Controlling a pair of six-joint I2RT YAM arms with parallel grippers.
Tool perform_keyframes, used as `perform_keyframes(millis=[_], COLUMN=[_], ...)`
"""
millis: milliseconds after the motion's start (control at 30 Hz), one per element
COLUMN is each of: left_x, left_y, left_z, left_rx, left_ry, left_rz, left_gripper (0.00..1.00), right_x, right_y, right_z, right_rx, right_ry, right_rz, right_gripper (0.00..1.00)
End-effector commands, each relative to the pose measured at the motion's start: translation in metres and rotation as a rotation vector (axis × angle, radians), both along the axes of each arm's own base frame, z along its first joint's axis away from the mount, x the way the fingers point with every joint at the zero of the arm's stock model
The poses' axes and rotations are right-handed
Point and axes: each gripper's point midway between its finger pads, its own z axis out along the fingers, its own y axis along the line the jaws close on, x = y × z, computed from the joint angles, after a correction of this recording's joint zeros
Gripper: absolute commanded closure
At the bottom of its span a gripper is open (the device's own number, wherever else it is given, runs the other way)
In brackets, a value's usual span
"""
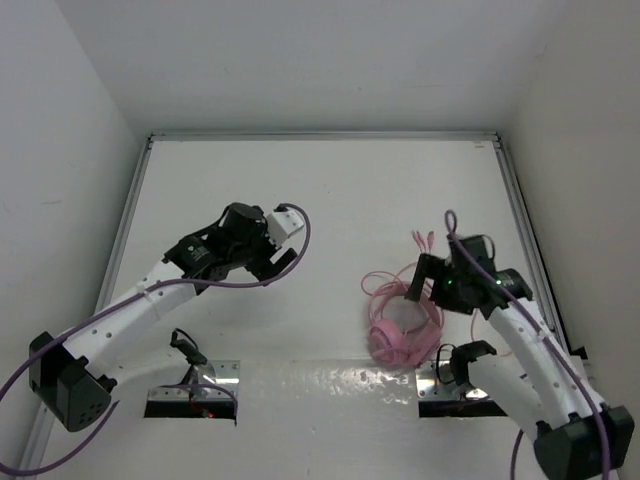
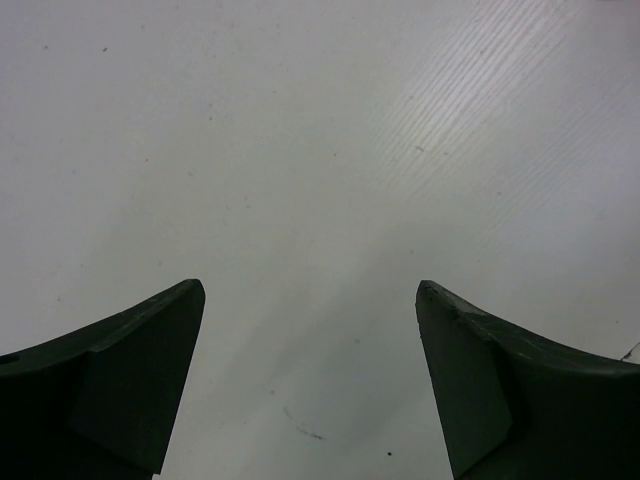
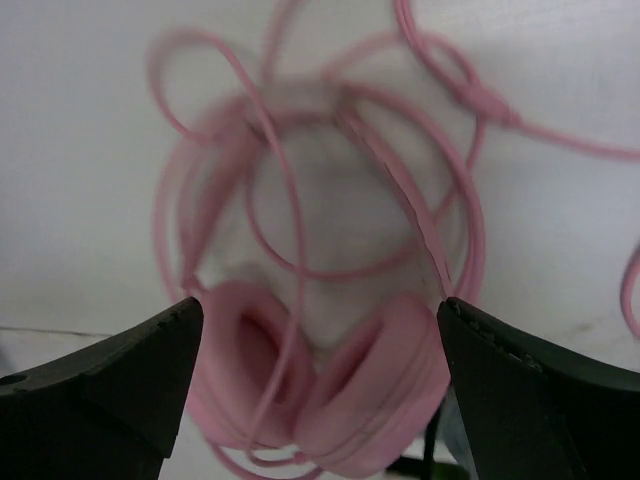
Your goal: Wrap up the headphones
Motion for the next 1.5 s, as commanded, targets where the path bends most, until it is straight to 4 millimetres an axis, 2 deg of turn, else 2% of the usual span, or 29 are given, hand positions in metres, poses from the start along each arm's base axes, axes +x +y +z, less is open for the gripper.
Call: perform_keyframes(millis=[0, 100, 167, 300, 400, 467, 533, 633, 667, 700, 733, 767, 800, 833, 867, 900, 967, 1100, 1200, 1267, 1333, 1467], left_x=[-0.007, -0.006, -0.005, 0.0, 0.001, -0.002, -0.004, 0.001, 0.003, 0.005, 0.004, 0.006, 0.006, 0.008, 0.008, 0.01, 0.016, 0.036, 0.054, 0.066, 0.071, 0.069], left_y=[-0.015, -0.008, -0.007, -0.006, -0.005, -0.011, -0.017, -0.029, -0.034, -0.04, -0.047, -0.052, -0.059, -0.065, -0.068, -0.072, -0.076, -0.072, -0.066, -0.061, -0.062, -0.065], left_z=[0.001, -0.001, 0.002, 0.017, 0.021, 0.024, 0.028, 0.047, 0.065, 0.069, 0.077, 0.095, 0.096, 0.109, 0.11, 0.109, 0.106, 0.09, 0.082, 0.068, 0.064, 0.051], left_rx=[-0.073, -0.061, -0.057, -0.054, -0.06, -0.06, -0.08, -0.129, -0.151, -0.148, -0.167, -0.19, -0.203, -0.229, -0.239, -0.247, -0.248, -0.197, -0.136, -0.082, -0.078, -0.089], left_ry=[0.064, 0.047, 0.04, -0.007, -0.012, 0.001, 0.007, 0.005, -0.013, -0.003, 0.001, -0.022, -0.002, -0.014, 0.0, 0.012, -0.002, -0.016, -0.038, -0.021, 0.004, 0.027], left_rz=[-0.024, 0.005, 0.012, 0.014, 0.027, -0.001, -0.036, -0.053, -0.063, -0.079, -0.111, -0.129, -0.149, -0.165, -0.167, -0.167, -0.15, -0.072, -0.011, 0.053, 0.069, 0.054], left_gripper=[0.16, 0.16, 0.16, 0.16, 0.17, 0.17, 0.18, 0.18, 0.18, 0.19, 0.19, 0.19, 0.19, 0.19, 0.19, 0.19, 0.18, 0.16, 0.15, 0.15, 0.15, 0.17], right_x=[-0.043, -0.044, -0.05, -0.059, -0.054, -0.042, -0.027, -0.009, 0.007, 0.016, 0.033, 0.046, 0.057, 0.072, 0.082, 0.09, 0.108, 0.135, 0.139, 0.14, 0.141, 0.14], right_y=[-0.023, -0.03, -0.031, -0.019, -0.014, -0.007, 0.001, 0.002, 0.006, 0.009, 0.021, 0.021, 0.027, 0.041, 0.044, 0.052, 0.08, 0.129, 0.15, 0.161, 0.166, 0.167], right_z=[-0.053, -0.061, -0.071, -0.092, -0.094, -0.085, -0.072, -0.054, -0.033, -0.026, -0.003, 0.008, 0.014, 0.037, 0.046, 0.055, 0.07, 0.085, 0.095, 0.091, 0.09, 0.091], right_rx=[-0.23, -0.342, -0.377, -0.355, -0.333, -0.304, -0.283, -0.343, -0.369, -0.397, -0.397, -0.444, -0.471, -0.468, -0.501, -0.506, -0.496, -0.416, -0.403, -0.386, -0.365, -0.347], right_ry=[0.193, 0.189, 0.252, 0.3, 0.281, 0.232, 0.175, 0.148, 0.096, 0.089, 0.016, -0.037, -0.061, -0.131, -0.167, -0.197, -0.269, -0.318, -0.337, -0.333, -0.337, -0.342], right_rz=[-0.104, -0.114, -0.099, -0.071, -0.069, -0.062, -0.034, 0.038, 0.069, 0.09, 0.12, 0.141, 0.158, 0.176, 0.184, 0.19, 0.231, 0.294, 0.335, 0.366, 0.368, 0.36], right_gripper=[0.01, 0.01, 0.01, 0.02, 0.66, 1.0, 1.0, 1.0, 1.0, 1.0, 1.0, 1.0, 1.0, 1.0, 1.0, 1.0, 1.0, 1.0, 1.0, 1.0, 1.0, 1.0])
